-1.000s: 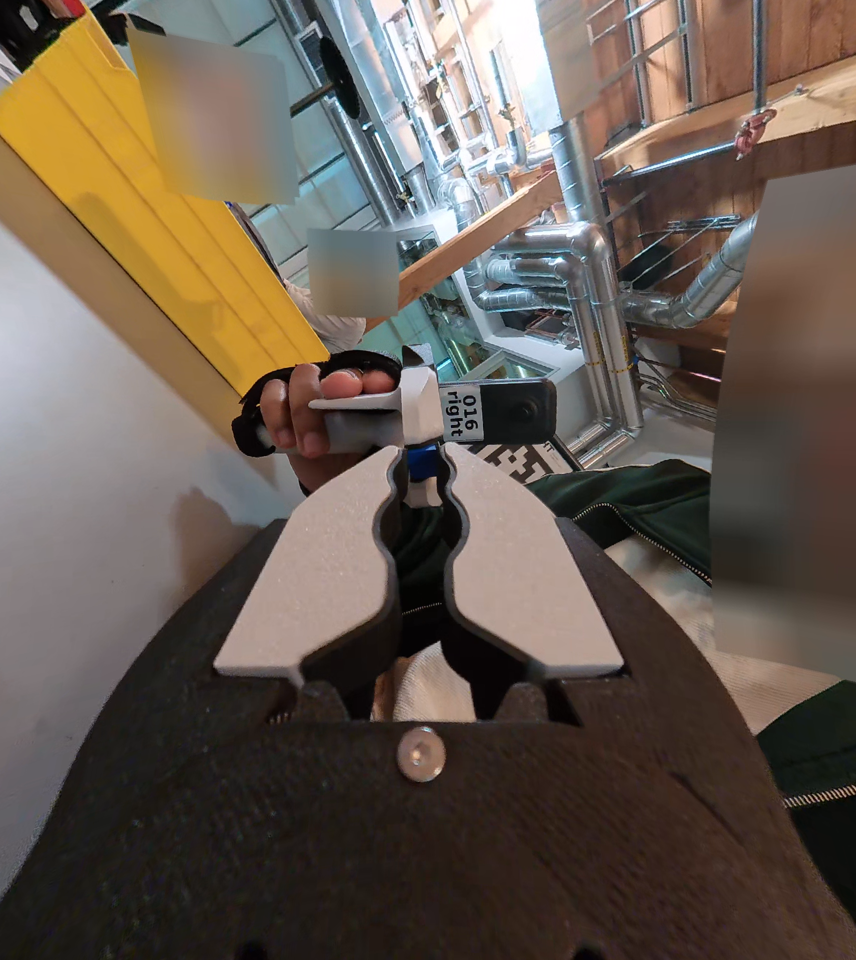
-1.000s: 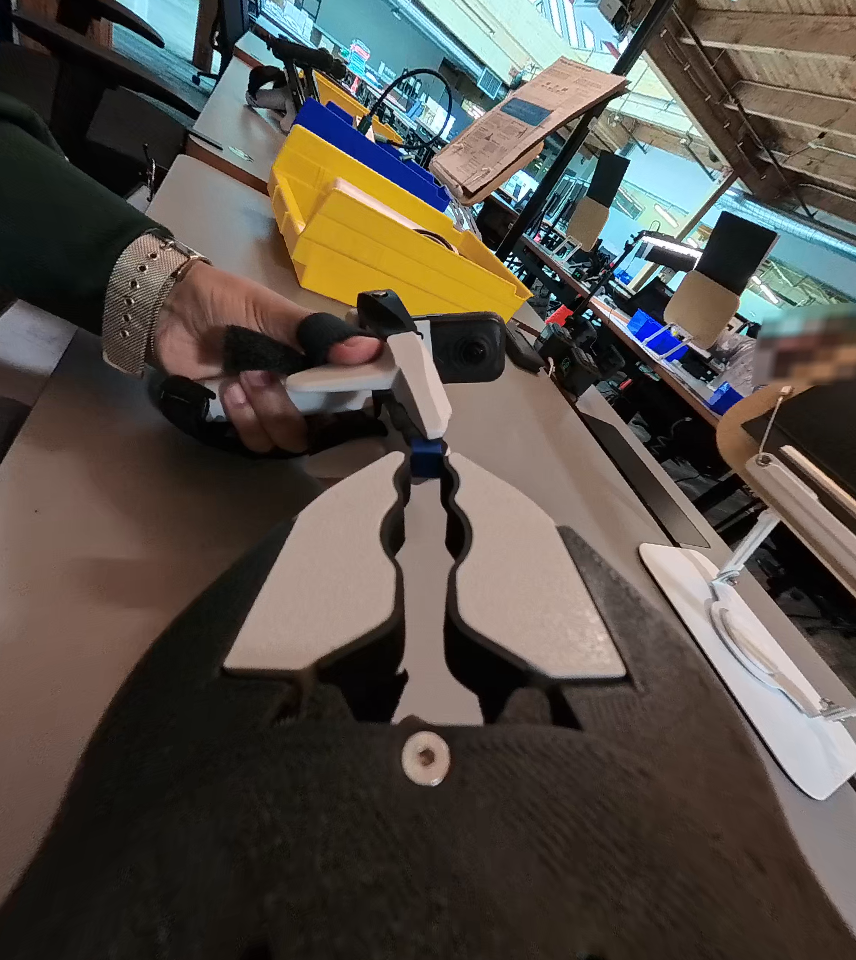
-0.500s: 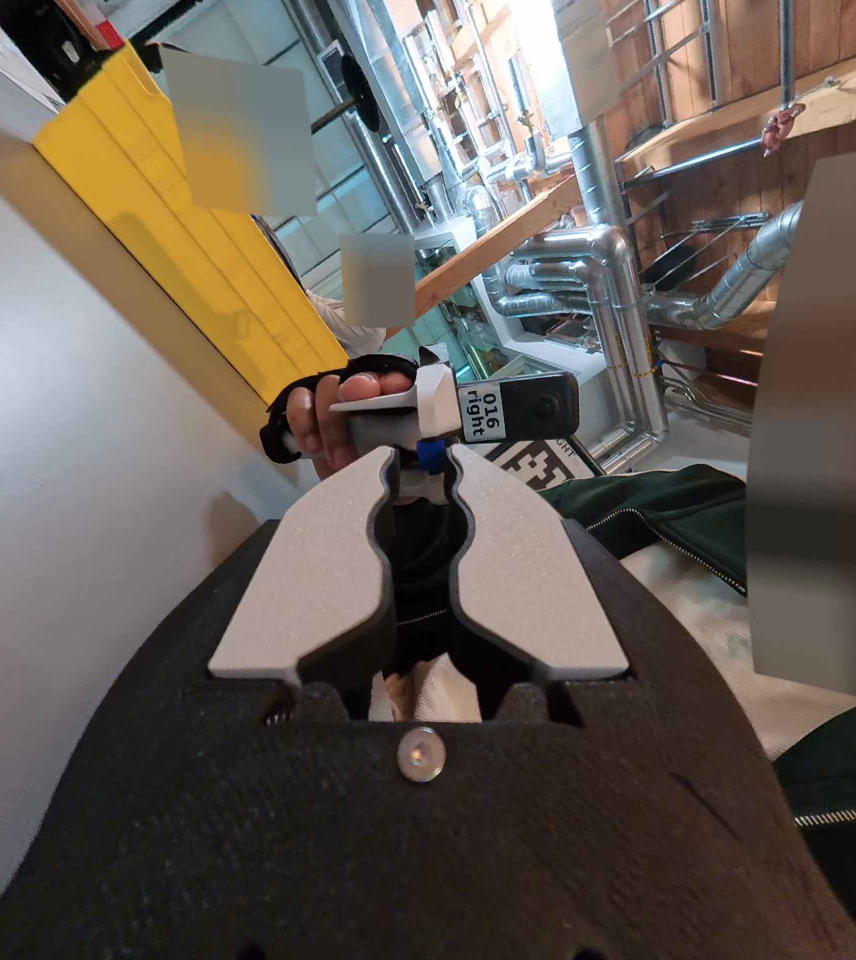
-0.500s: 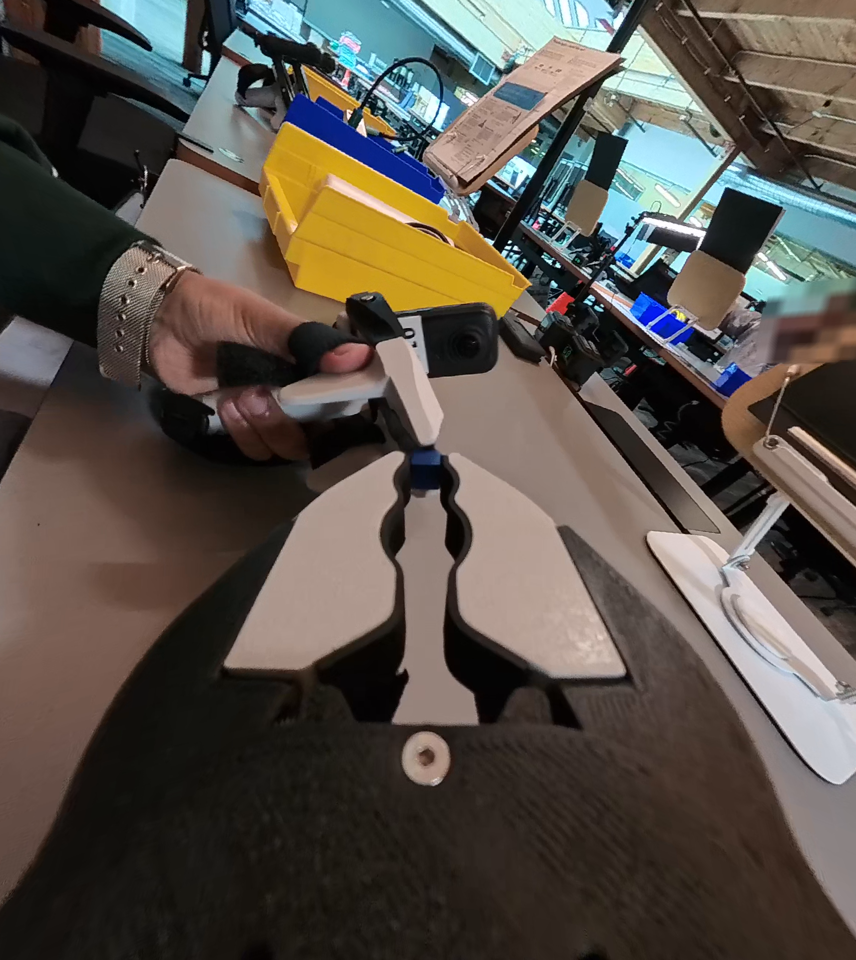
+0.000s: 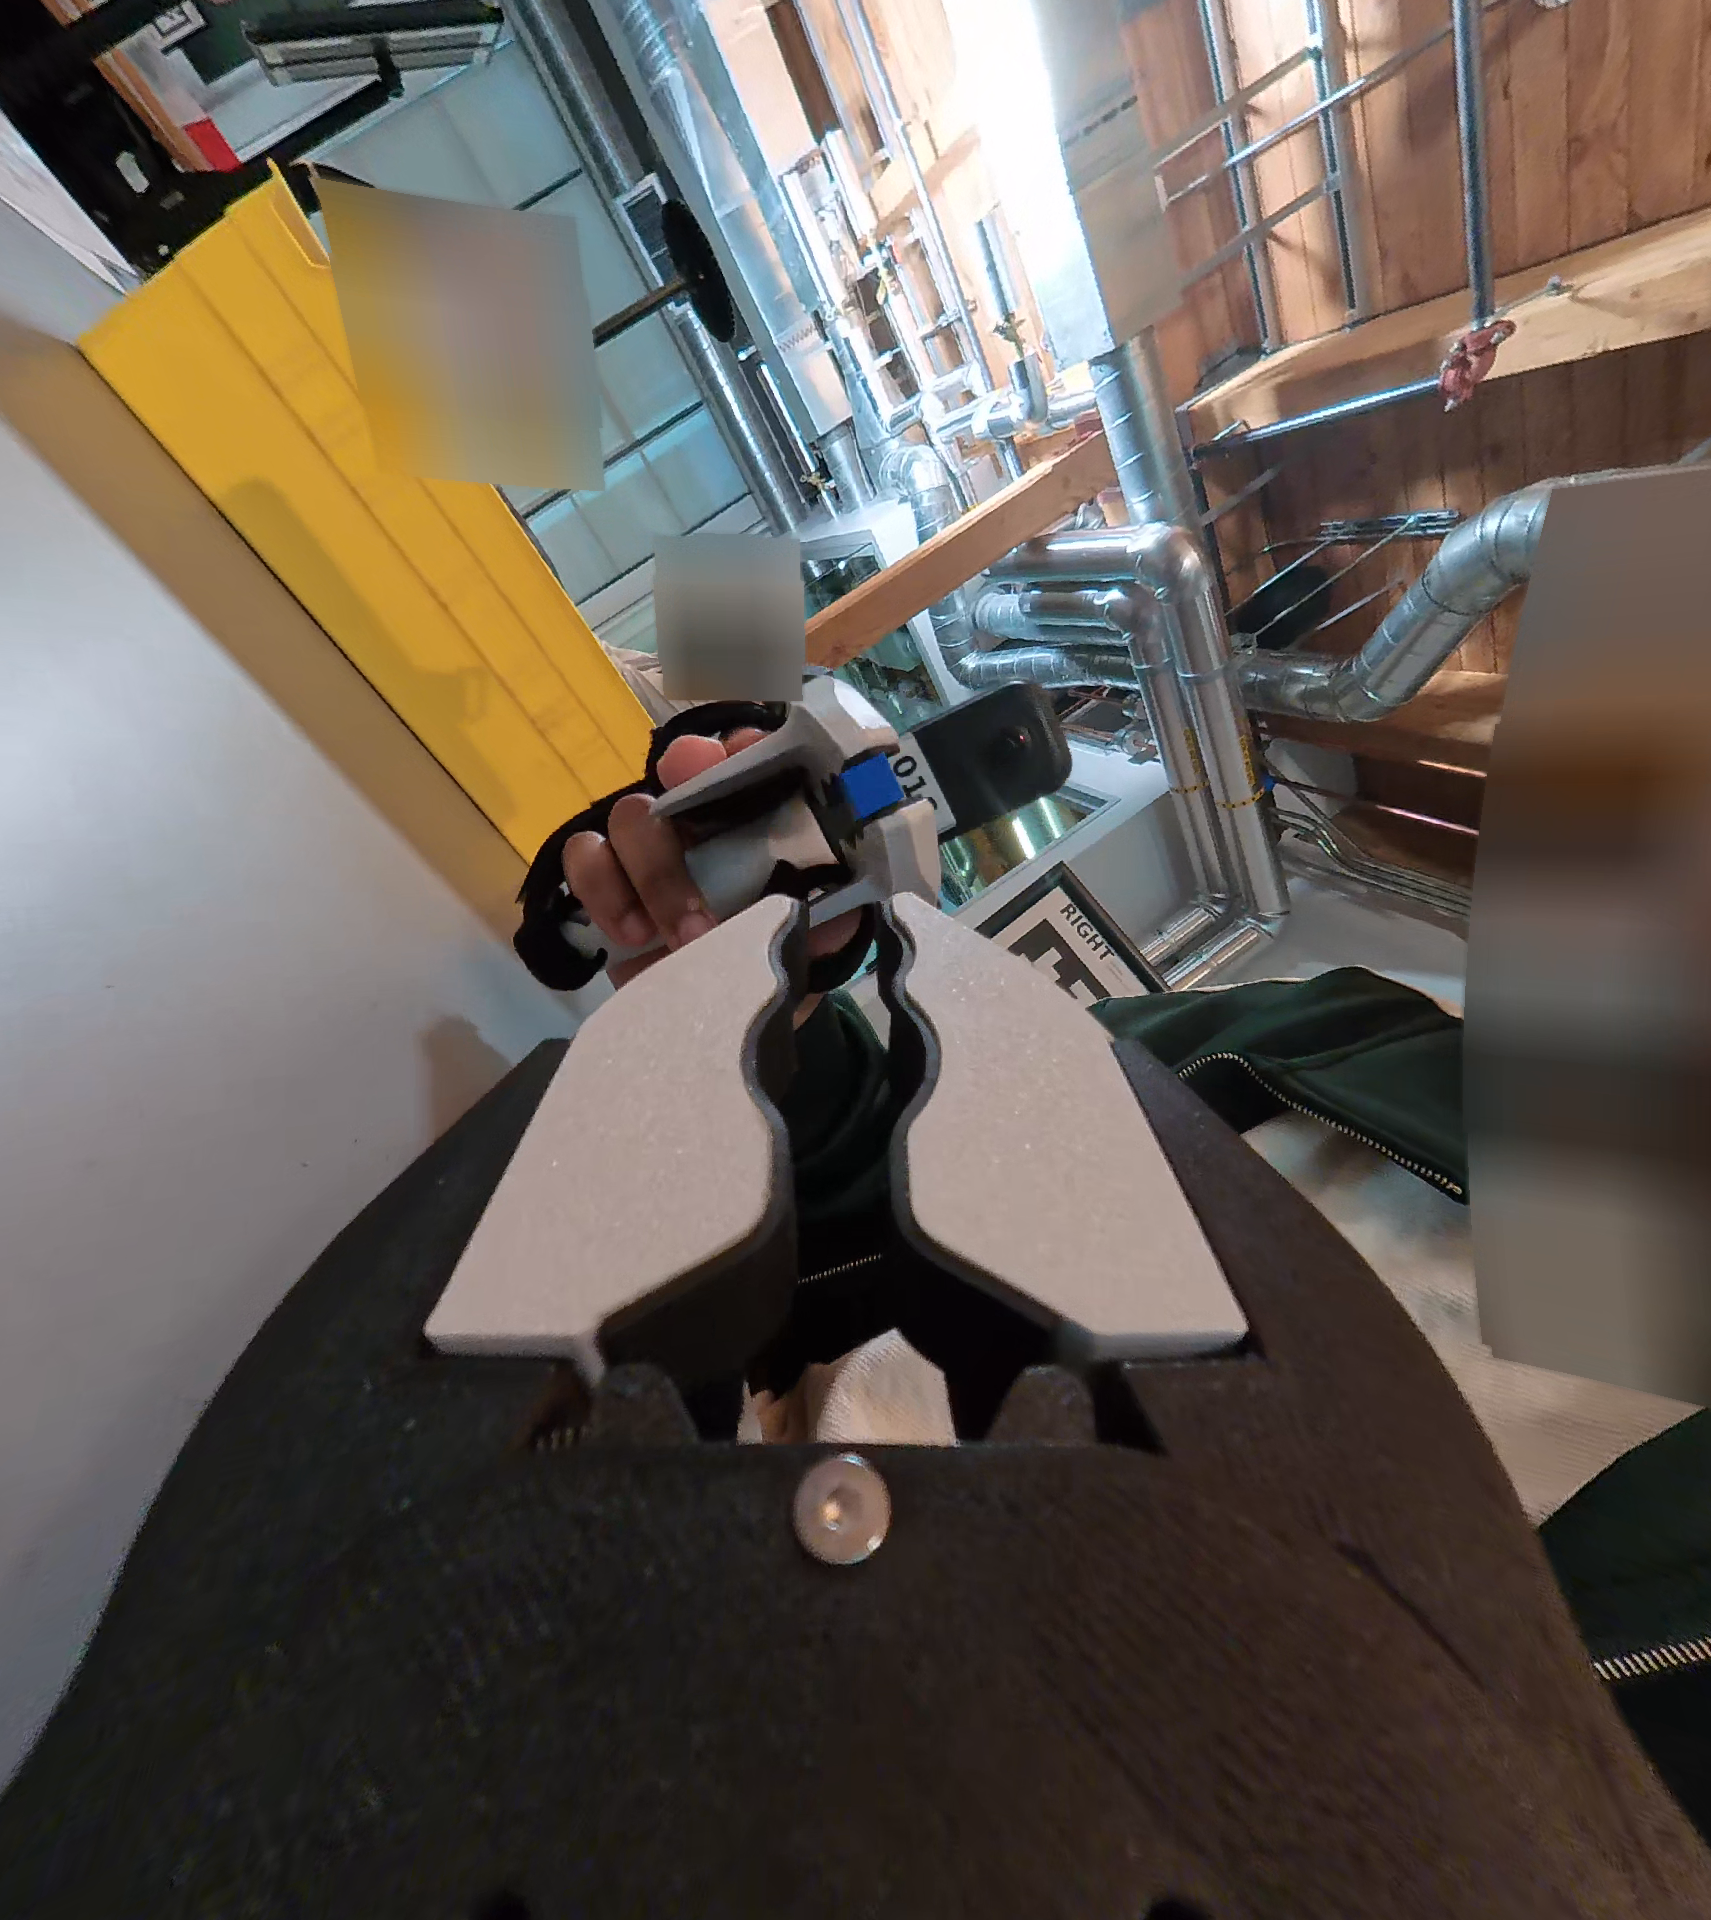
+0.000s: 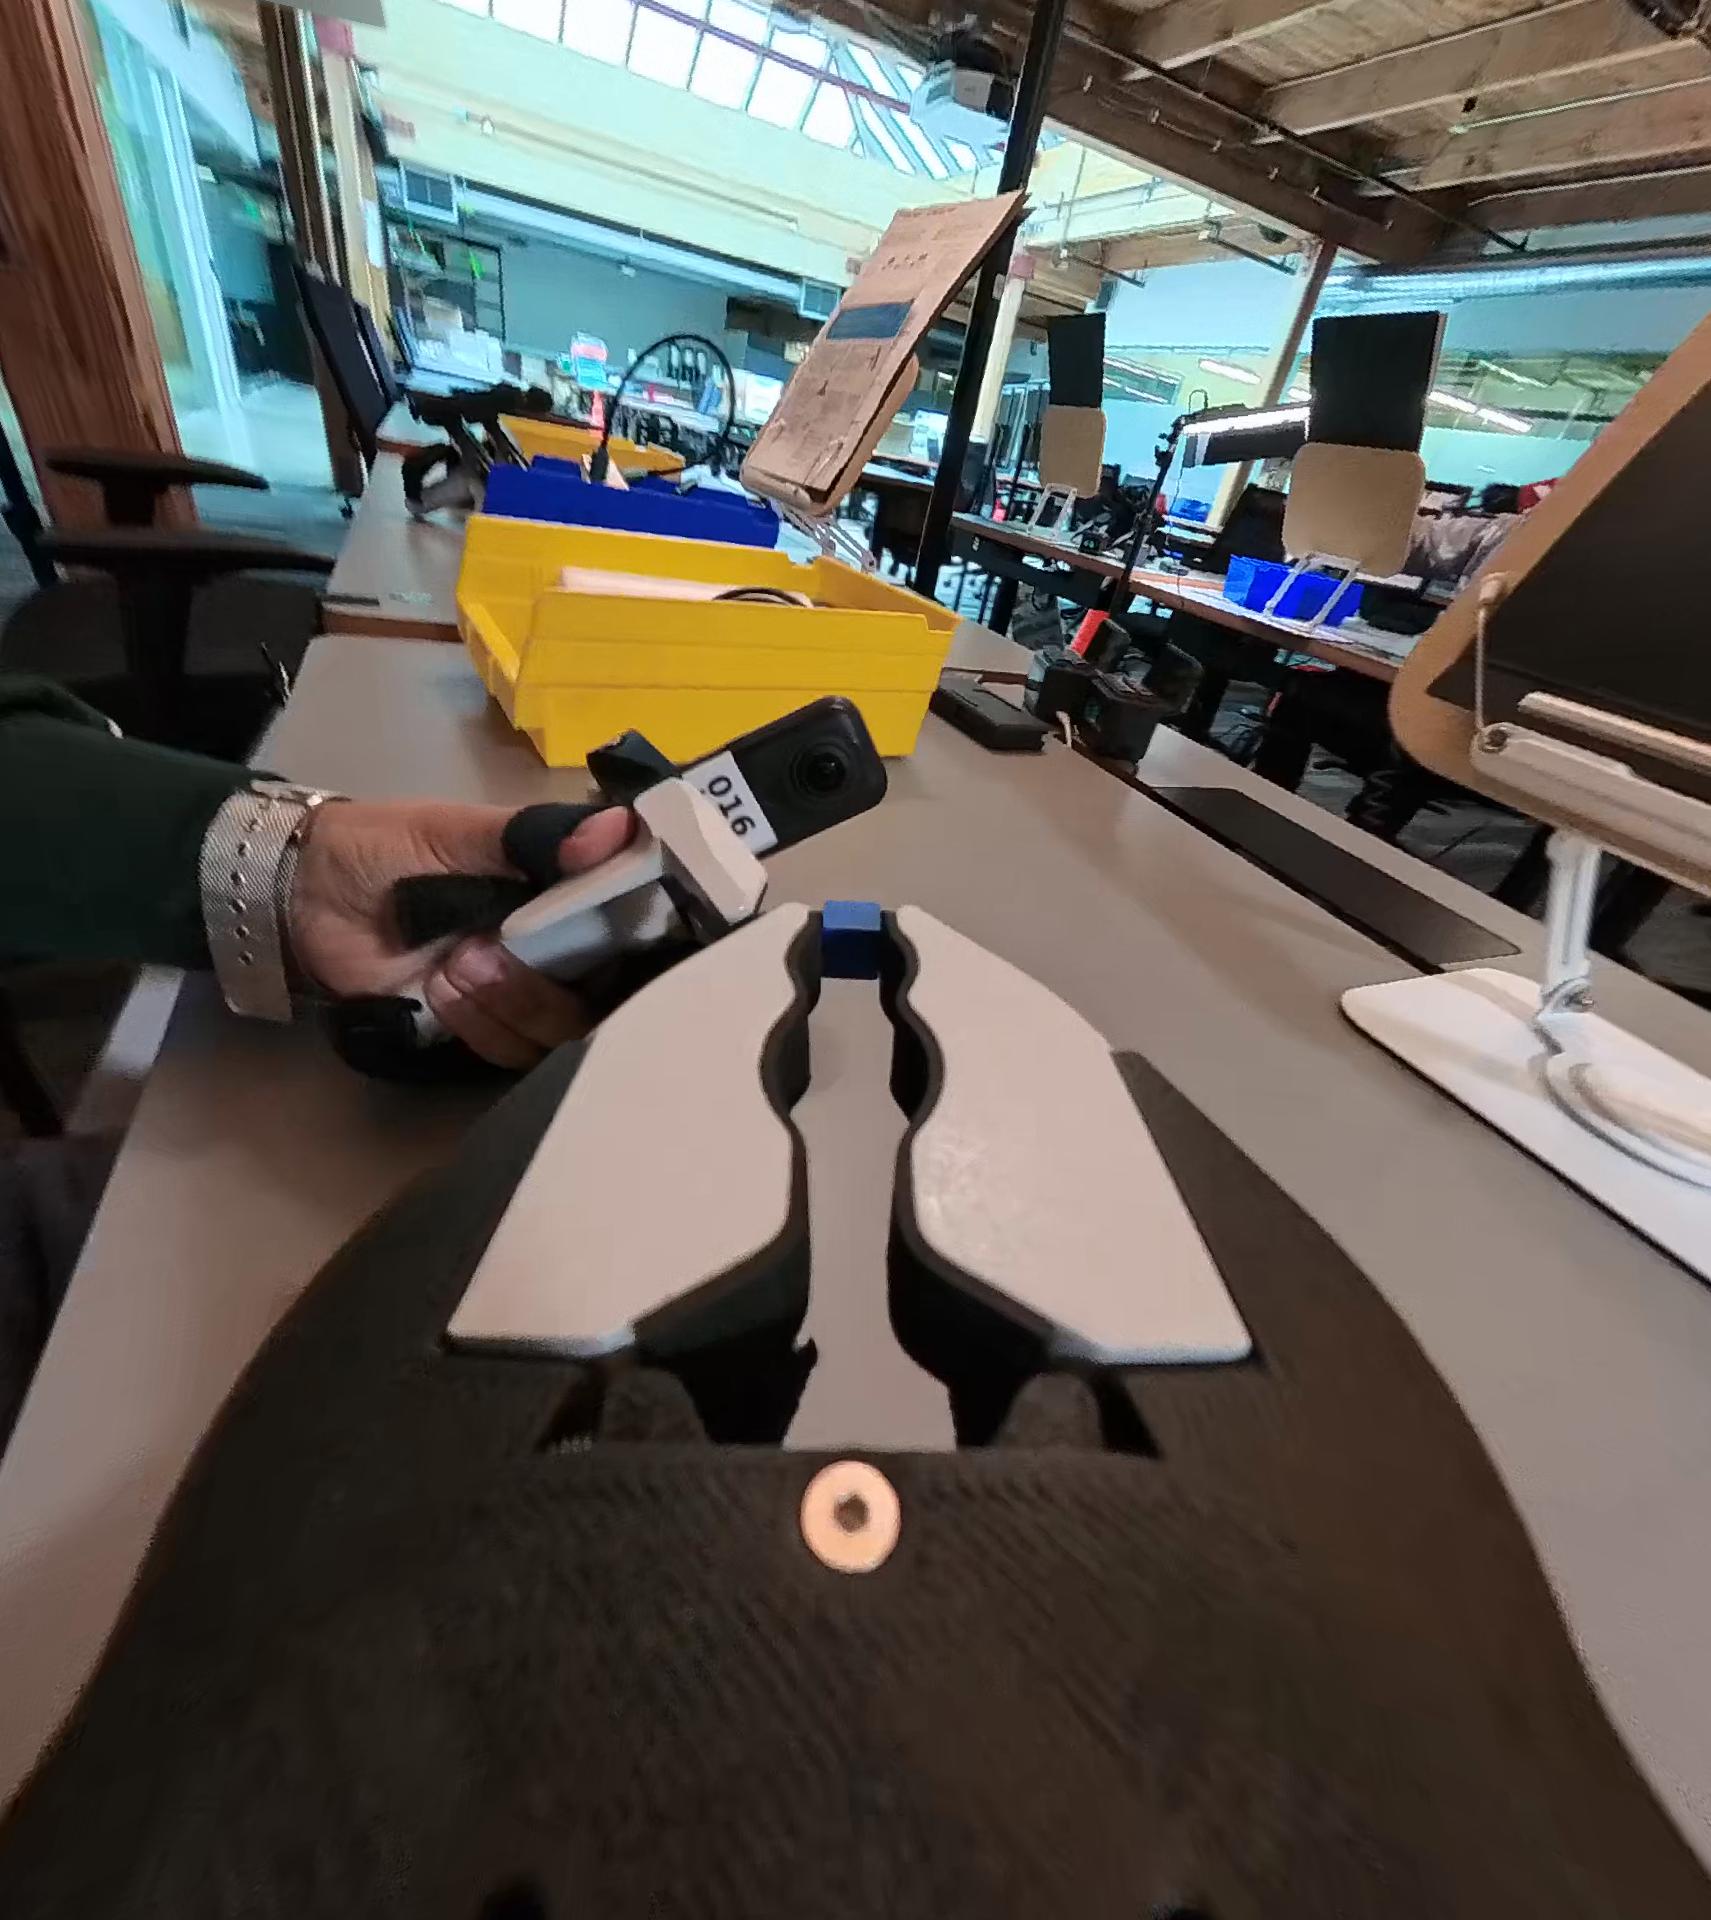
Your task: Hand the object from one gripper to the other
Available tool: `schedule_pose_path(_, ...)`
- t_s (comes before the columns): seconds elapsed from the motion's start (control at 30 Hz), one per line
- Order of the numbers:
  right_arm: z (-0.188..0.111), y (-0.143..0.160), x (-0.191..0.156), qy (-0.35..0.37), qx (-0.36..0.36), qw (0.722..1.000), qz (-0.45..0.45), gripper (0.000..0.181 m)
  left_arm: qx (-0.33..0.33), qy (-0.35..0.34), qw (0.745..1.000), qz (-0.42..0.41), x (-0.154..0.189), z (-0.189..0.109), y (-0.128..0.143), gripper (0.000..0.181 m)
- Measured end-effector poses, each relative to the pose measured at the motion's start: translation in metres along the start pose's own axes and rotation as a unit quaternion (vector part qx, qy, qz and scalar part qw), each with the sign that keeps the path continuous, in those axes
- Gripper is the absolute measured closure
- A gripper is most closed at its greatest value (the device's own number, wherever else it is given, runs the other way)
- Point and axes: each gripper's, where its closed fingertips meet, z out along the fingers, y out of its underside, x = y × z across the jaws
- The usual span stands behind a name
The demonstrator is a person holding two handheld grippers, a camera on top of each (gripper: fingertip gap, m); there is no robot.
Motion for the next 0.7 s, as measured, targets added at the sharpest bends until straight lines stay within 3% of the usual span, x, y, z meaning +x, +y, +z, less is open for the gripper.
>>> schedule_pose_path(0.23,-0.008,-0.001,0.002,-0.021,0.015,0.994,0.107,0.171,-0.013,-0.02,0.999,0.028,-0.005,0.005,-0.001,0.171)
schedule_pose_path(0.37,-0.017,-0.005,0.002,-0.06,0.042,0.972,0.223,0.171,-0.009,-0.051,0.99,0.131,-0.003,0.014,-0.007,0.173)
schedule_pose_path(0.43,-0.02,-0.002,0.004,-0.088,0.054,0.942,0.318,0.171,-0.02,-0.058,0.98,0.188,0.004,0.019,-0.008,0.172)
schedule_pose_path(0.53,-0.023,0.005,0.005,-0.14,0.056,0.877,0.457,0.172,-0.045,-0.082,0.951,0.296,0.008,0.025,-0.005,0.164)
schedule_pose_path(0.7,-0.023,0.014,-0.004,-0.221,0.034,0.78,0.585,0.171,-0.129,-0.161,0.864,0.459,0.0,0.031,0.011,0.175)
